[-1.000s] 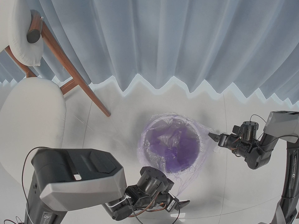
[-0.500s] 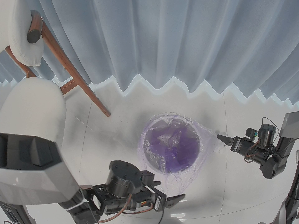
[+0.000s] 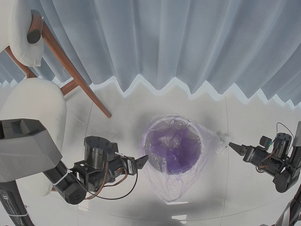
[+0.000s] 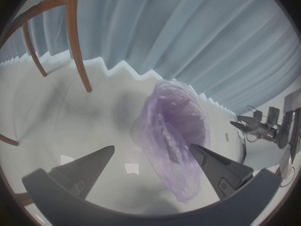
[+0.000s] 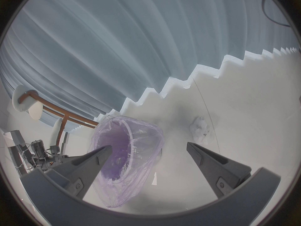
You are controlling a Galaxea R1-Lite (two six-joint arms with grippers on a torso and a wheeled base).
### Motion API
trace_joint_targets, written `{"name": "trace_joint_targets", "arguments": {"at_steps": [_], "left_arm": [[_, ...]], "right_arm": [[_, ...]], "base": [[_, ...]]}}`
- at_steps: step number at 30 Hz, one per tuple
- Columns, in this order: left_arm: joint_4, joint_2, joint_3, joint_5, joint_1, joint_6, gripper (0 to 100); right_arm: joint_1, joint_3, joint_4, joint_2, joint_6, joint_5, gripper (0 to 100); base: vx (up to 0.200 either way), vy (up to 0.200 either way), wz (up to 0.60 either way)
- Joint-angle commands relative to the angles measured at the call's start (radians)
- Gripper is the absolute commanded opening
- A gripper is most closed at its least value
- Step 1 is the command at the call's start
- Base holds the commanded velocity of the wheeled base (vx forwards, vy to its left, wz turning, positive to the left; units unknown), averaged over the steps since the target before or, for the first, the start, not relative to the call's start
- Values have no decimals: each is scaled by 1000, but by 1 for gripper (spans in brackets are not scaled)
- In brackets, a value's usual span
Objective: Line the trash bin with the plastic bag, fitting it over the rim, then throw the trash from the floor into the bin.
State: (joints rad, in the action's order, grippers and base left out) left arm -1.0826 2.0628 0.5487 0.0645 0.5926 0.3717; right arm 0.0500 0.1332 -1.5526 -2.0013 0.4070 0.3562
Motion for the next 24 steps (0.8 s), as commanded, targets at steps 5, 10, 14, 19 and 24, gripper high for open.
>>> {"name": "trace_joint_targets", "arguments": {"at_steps": [5,10,14,19,24], "left_arm": [[3,163,151,21,-48,-2,0],[-4,162,145,20,-88,-34,0],[-4,146,143,20,-120,-34,0],[-10,168,148,18,-146,-34,0],[-37,304,238,23,-143,-34,0]], "right_arm": [[10,-27,-14,62,3,-39,100],[7,-61,-15,78,7,-40,100],[7,-83,-15,82,9,-40,100],[7,-87,-15,82,9,-40,100],[7,-90,-15,78,7,-40,100]], "base": [[0,0,0],[0,0,0],[0,0,0],[0,0,0],[0,0,0]]}}
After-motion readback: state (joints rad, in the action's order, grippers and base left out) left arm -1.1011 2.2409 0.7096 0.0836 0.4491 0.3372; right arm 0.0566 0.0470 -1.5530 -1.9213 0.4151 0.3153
